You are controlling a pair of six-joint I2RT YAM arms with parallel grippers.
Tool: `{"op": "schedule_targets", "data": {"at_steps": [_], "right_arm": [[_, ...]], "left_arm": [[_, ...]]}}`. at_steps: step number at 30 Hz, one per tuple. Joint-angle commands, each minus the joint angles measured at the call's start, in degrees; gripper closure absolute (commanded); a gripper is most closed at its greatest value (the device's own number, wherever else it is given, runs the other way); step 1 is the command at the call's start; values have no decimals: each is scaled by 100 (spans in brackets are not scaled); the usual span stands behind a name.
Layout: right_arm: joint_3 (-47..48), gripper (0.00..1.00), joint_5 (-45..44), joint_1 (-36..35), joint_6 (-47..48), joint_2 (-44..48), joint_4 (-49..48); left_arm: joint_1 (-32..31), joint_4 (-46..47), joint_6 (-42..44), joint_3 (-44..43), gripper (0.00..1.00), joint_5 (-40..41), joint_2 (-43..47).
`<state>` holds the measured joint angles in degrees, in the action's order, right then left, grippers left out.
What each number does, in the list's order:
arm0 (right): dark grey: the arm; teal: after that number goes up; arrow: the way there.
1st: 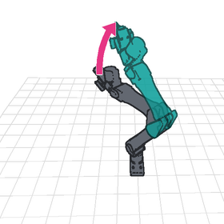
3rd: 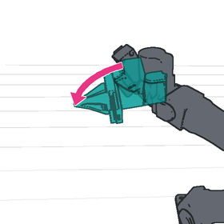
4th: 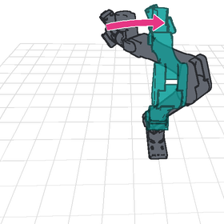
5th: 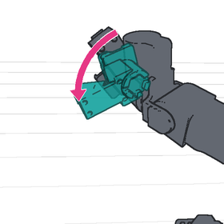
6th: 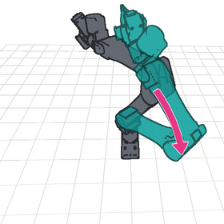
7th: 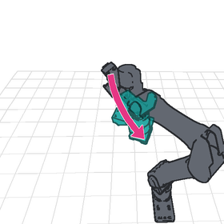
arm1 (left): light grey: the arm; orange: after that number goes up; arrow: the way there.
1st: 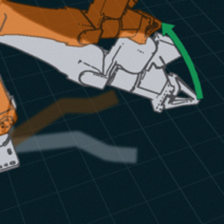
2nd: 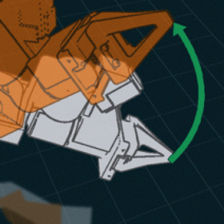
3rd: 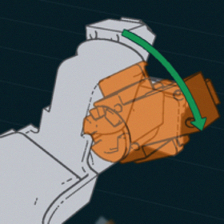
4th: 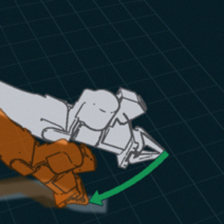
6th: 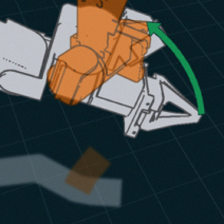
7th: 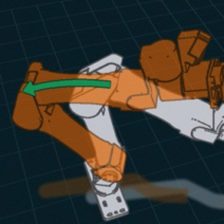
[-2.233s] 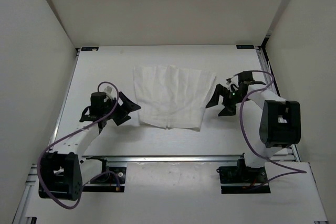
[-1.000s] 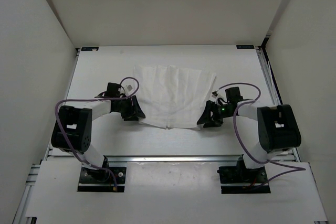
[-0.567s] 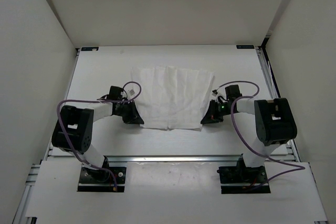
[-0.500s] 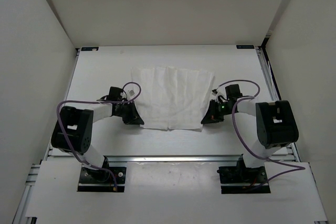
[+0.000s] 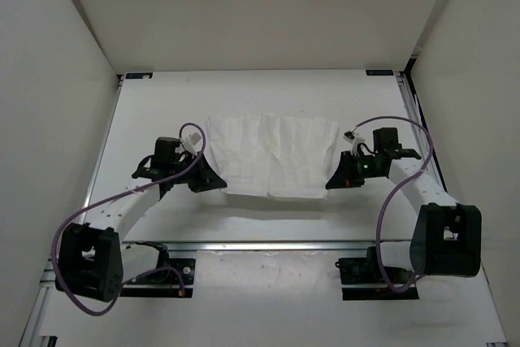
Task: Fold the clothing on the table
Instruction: Fold the skirt
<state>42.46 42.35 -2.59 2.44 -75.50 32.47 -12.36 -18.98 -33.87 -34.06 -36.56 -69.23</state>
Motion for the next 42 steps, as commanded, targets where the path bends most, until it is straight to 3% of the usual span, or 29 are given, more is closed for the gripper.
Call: {"op": "schedule_targets", "data": {"at_steps": [1,8,13,14,15,16,17,18,19,21,24,31,36,42], "right_arm": [[665,100,-165,250,319,308,585],[1844,100,159,250,451,-359,1112],[3081,100,625,892,-84,-1438,1025],[3432,100,617,892,-155,-1745,894],[3619,98,582,901,-365,-1931,823],[4038,78,538,901,-636,-2333,675],[4408,57,529,962,-926,-2694,464],[4603,13,451,980,-1086,-2811,288],[5075,1,180,954,-1218,-3116,112],[5833,1,-121,971,-1149,-3470,242],[6310,1,-8,1155,-991,-3673,585],[4939,3,379,1367,80,-3032,822],[4799,2,-690,831,1574,-2733,1666],[4657,1,-1043,655,1751,-2645,1525]], "left_arm": [[242,175,-663,-310,100,18,428],[304,895,-1578,-1532,100,-238,-405],[357,1755,-2255,-2242,100,-89,-1170],[340,2019,-2369,-2358,96,-45,-1546],[340,2178,-2431,-2646,84,-45,-1958],[348,2336,-2536,-3049,68,-53,-2224],[331,2433,-2659,-3262,2,-106,-2740],[348,2687,-2747,-3682,1,-115,-3319],[401,2681,-2835,-4113,2,-150,-3568],[497,2566,-3029,-4537,2,-89,-4245],[568,2575,-2995,-4470,1,131,-4196],[779,2698,-2678,-2730,1,211,-2913],[165,1269,-1353,-3711,1,350,-2771],[-530,879,-930,-3949,1,535,-2938]]}}
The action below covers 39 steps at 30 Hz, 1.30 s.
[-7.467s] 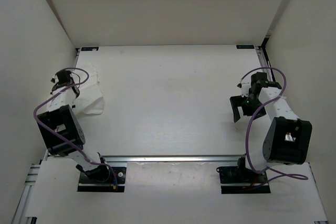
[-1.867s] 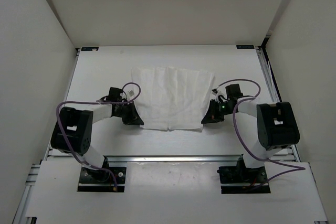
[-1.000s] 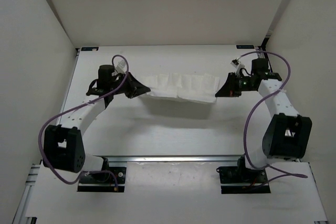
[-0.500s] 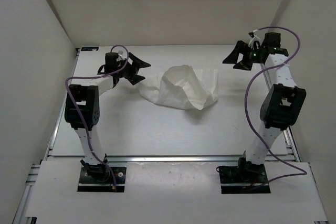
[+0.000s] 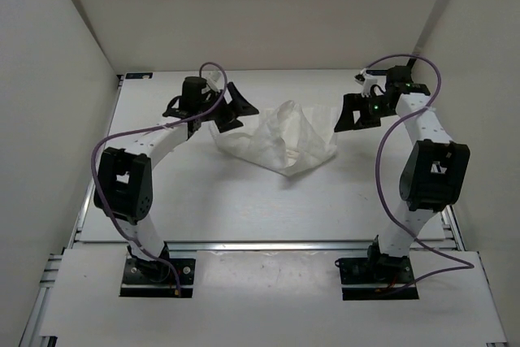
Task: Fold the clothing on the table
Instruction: Fold the skirt
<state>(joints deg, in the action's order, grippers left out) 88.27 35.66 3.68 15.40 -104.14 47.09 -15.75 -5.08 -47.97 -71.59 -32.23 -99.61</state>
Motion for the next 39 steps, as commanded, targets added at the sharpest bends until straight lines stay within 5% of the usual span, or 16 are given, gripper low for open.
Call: {"op": "schedule_targets", "data": {"at_steps": [1,6,10,13,24,34,39], "right_arm": [[155,2,-558,-95,542,201,63],[699,7,-1639,-912,430,78,126],[911,15,-2150,-1360,-36,42,-6],[903,21,-2588,-1809,-352,-1,-182],[604,31,-3917,-2925,-714,-238,-666],[560,36,-4532,-3260,-758,-748,-833],[806,41,-4813,-3391,-758,-1056,-754]], "left_arm": [[-253,-798,707,-302,1,181,-48],[-771,-3416,1859,-3029,1,1181,-1321],[-842,-4569,2037,-5088,1,1588,-2289],[-991,-5002,2037,-5864,2,1623,-2738],[-1633,-5864,2748,-5945,1,2739,-3002],[-1300,-6057,2810,-5436,2,3195,-2661],[-1036,-5644,2705,-4418,1,3214,-2036]]}}
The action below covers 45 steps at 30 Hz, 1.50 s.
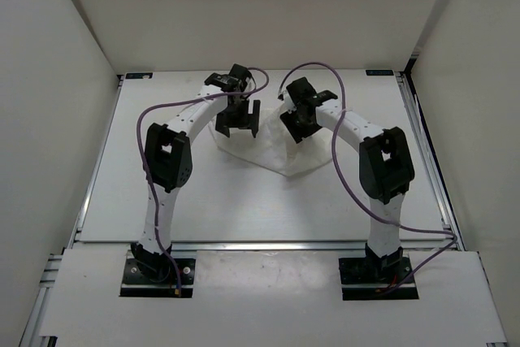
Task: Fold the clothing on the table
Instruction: Fold the skirt
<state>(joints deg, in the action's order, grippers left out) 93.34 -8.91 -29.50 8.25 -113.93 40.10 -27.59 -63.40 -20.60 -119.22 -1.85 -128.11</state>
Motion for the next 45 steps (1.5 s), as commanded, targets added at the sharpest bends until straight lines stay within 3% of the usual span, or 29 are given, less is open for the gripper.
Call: {"op": "schedule_targets", "data": {"at_steps": [1,4,9,13,16,26,30,42,45], "right_arm": [[281,41,-488,-56,-52,-94,-20],[237,48,-594,-83,-69,-112,7],[159,81,-727,23,-34,-15,103],[97,99,-805,119,-51,160,86],[-35,100,-762,207,-60,344,51],[-396,100,213,603,-297,934,-116],[-422,100,652,699,-377,1048,-186],[-1063,100,1137,787,-526,1681,-669],[-1063,100,1084,910,-509,1681,-635]], "left_arm": [[184,213,-14,399,2,176,936],[281,205,-14,522,2,176,981],[342,354,-49,585,1,150,1078],[237,486,-23,391,1,-122,1017],[-25,662,257,119,1,-299,894],[-738,345,785,-1454,1,385,85],[-1010,337,865,-1350,1,1115,33],[-1134,117,751,-1351,2,1485,-373],[-1099,90,750,-1227,8,1485,-249]]}}
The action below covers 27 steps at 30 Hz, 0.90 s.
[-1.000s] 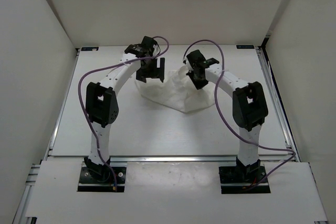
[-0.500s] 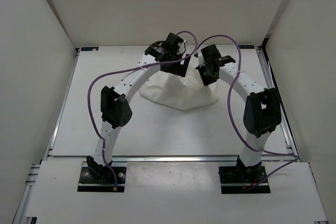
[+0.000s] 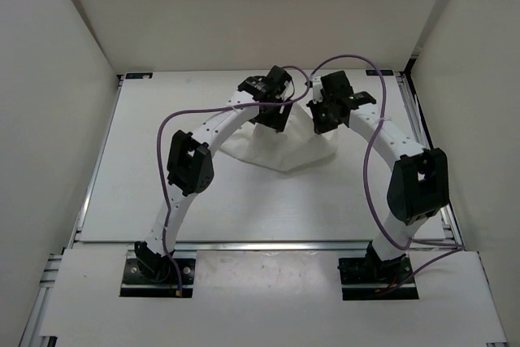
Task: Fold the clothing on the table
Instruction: Fold the skirt
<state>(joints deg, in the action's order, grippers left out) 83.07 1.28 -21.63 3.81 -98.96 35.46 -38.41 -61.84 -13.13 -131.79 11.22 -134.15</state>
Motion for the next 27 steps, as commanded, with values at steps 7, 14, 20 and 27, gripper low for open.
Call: {"op": "schedule_targets", "data": {"at_steps": [7,14,20,27], "right_arm": [[-10,100,135,510,5,122,-119],[-106,100,329,870,75,245,-49],[-369,100,461,1046,242,517,-22],[-800,99,628,1204,567,1140,101]], "left_arm": [[228,-117,47,372,95,231,811],[449,207,-41,1471,100,116,1707],[484,340,-111,2306,100,187,2270],[309,156,-155,2526,100,319,2840]]}}
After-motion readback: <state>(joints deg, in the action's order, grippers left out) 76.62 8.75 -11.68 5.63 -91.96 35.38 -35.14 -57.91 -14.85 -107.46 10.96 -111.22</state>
